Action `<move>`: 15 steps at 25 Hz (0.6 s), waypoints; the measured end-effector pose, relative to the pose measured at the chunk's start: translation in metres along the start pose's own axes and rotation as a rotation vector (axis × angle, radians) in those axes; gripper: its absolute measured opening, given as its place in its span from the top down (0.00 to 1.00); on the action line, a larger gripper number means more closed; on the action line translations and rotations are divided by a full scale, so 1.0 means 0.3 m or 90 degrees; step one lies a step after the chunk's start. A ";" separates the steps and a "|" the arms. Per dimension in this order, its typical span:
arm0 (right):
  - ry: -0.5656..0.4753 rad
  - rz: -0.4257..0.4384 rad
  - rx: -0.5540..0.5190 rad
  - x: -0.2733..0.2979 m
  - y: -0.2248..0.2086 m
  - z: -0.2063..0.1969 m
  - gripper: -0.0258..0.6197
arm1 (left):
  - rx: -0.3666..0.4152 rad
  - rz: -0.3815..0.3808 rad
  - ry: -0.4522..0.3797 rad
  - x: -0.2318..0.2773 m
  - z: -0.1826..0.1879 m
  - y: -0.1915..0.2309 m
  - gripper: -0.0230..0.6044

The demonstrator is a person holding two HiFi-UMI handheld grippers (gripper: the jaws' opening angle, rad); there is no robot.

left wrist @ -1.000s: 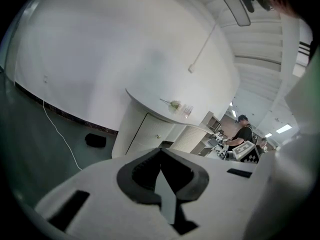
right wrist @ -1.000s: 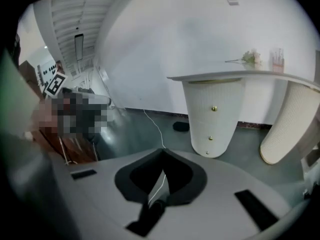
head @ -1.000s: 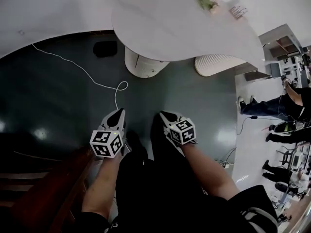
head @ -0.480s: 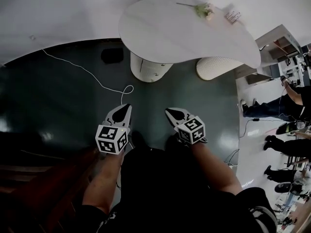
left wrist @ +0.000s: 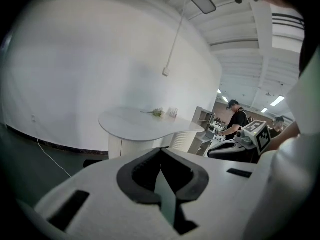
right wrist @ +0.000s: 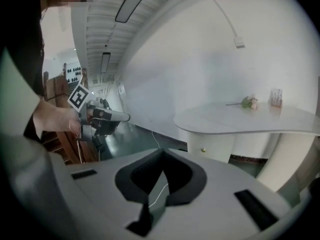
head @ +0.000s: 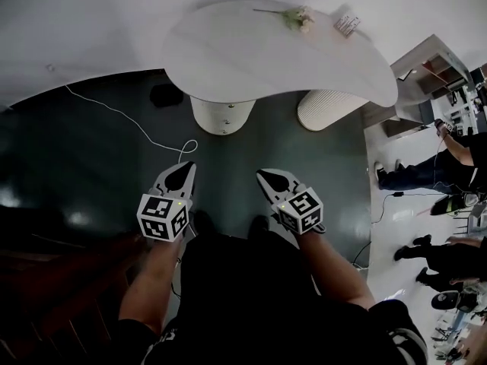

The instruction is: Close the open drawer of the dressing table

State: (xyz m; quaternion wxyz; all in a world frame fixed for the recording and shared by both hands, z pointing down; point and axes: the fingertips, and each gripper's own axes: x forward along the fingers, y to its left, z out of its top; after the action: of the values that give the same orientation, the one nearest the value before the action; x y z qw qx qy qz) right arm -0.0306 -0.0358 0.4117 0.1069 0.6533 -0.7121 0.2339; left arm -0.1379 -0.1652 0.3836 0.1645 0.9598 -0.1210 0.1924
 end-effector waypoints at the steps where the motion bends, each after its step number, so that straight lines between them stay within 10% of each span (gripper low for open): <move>1: -0.014 -0.003 -0.001 -0.044 -0.026 0.006 0.95 | 0.005 0.008 -0.006 0.011 0.015 -0.036 0.96; 15: -0.180 0.024 0.019 -0.600 -0.322 0.185 0.95 | 0.070 0.051 -0.058 0.048 0.167 -0.586 0.96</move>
State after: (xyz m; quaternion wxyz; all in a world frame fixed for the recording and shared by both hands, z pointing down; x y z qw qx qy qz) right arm 0.0948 0.0928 0.2999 -0.0084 0.6679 -0.7285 0.1521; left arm -0.0565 -0.0246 0.2986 0.0982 0.9696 -0.1560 0.1610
